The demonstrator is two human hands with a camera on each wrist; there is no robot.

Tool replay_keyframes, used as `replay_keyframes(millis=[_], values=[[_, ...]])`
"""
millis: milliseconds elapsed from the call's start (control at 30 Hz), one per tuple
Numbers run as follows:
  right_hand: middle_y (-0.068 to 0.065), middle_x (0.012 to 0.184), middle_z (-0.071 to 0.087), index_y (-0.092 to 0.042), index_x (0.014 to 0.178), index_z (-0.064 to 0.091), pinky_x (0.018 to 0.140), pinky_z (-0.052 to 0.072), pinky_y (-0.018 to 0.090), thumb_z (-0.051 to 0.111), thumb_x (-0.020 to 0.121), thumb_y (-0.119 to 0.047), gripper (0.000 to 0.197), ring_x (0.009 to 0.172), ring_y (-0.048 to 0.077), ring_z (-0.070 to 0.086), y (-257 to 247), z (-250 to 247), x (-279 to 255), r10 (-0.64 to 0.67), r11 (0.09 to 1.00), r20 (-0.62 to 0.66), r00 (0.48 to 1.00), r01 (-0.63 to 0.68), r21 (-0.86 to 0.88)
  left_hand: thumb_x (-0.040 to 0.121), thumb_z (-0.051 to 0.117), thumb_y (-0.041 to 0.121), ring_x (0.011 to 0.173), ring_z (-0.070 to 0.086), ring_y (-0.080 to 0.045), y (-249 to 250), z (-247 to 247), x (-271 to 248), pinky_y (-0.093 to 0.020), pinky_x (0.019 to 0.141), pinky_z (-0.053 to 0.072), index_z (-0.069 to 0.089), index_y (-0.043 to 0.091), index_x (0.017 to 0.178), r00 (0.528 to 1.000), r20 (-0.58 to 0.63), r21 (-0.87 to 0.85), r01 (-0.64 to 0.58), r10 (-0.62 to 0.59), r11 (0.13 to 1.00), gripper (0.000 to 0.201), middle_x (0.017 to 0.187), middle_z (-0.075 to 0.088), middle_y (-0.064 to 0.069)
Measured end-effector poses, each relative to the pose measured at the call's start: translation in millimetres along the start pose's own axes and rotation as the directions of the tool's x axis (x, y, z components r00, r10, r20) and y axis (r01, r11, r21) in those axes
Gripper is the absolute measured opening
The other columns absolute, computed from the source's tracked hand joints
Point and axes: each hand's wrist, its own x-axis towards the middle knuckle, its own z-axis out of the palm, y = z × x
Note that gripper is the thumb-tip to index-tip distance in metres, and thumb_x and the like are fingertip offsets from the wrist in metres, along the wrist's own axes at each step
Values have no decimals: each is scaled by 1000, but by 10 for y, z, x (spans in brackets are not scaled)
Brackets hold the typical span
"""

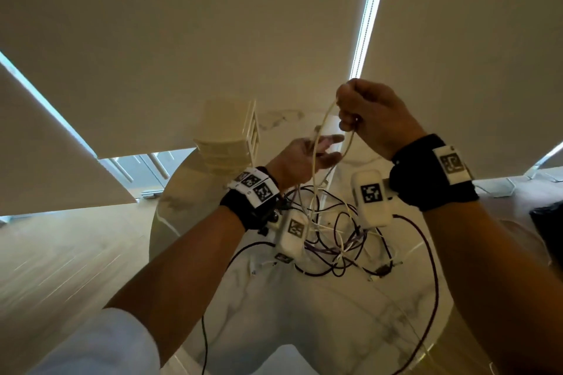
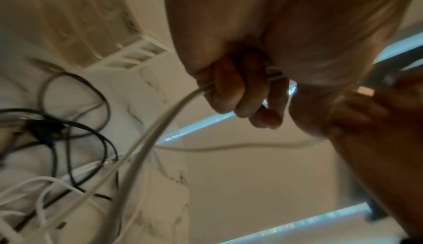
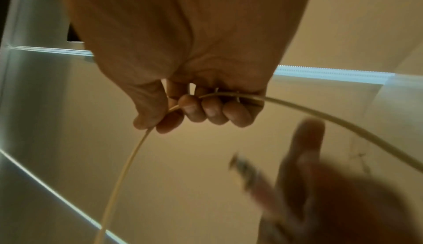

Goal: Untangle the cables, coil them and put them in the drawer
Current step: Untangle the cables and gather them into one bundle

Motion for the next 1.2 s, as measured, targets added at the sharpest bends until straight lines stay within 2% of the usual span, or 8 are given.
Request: replay_keyframes(millis=[200,367,433,667,900,1000,1067,1200], values=[[-3,77,60,-16,89,63,75,48,29,51,93,-33,21,78,18,60,-38,-87,12,-2,986,-65,998,13,169,96,52,11,55,52,-7,-24,85,94,-22,60,43,65,12,72,1000,-5,23,15,-15,1000,27,67,60,3],[-9,115,61,-32,136,44,88,42,20,59,89,-43,50,106,7,56,620,-117,-272,413,835,120,903,-322,-446,101,43,22,37,30,-4,249,-265,85,-18,37,22,62,17,79,972,-201,-154,-153,120,976,29,69,61,5],[0,110,63,-15,120,60,80,45,18,56,94,-26,28,99,13,59,1021,-70,-397,539,646,129,832,-310,-698,102,39,25,37,28,-4,415,-411,85,-19,38,21,61,17,80,947,-276,-252,-236,164,939,32,71,62,5],[4,77,59,-2,86,69,71,35,24,55,94,-27,30,75,19,51,1297,-301,-444,397,444,-197,896,-375,-814,101,40,34,40,24,-3,507,-789,62,-18,39,18,61,22,98,866,-491,-550,-395,98,735,25,77,59,4],[2,74,72,-13,86,71,68,56,26,62,90,-12,11,68,13,67,454,-179,-289,171,890,-85,982,-191,-414,82,70,14,45,33,-7,-96,-52,42,-20,39,26,66,5,100,972,-11,-186,229,-235,955,20,63,53,1],[4,70,72,-6,85,70,55,50,19,63,89,-9,8,63,13,68,277,-116,-266,67,938,-126,990,-106,-330,72,76,37,58,50,-15,-194,232,72,-29,58,42,72,2,91,981,-141,-97,119,-132,988,40,73,64,-19],[7,72,70,-6,85,70,53,49,20,65,87,-8,6,62,13,67,262,-110,-253,-3,963,-208,978,-53,-264,82,70,34,58,54,-3,-161,263,92,-22,66,44,74,3,83,981,-191,-13,38,-40,999,31,67,68,-4],[-5,86,69,-20,102,65,62,49,19,68,86,-20,16,73,6,64,432,-146,-307,28,941,-198,980,-92,-324,97,50,31,41,44,0,7,82,85,-19,48,36,67,16,76,968,-245,-26,-60,51,998,31,67,59,5]])
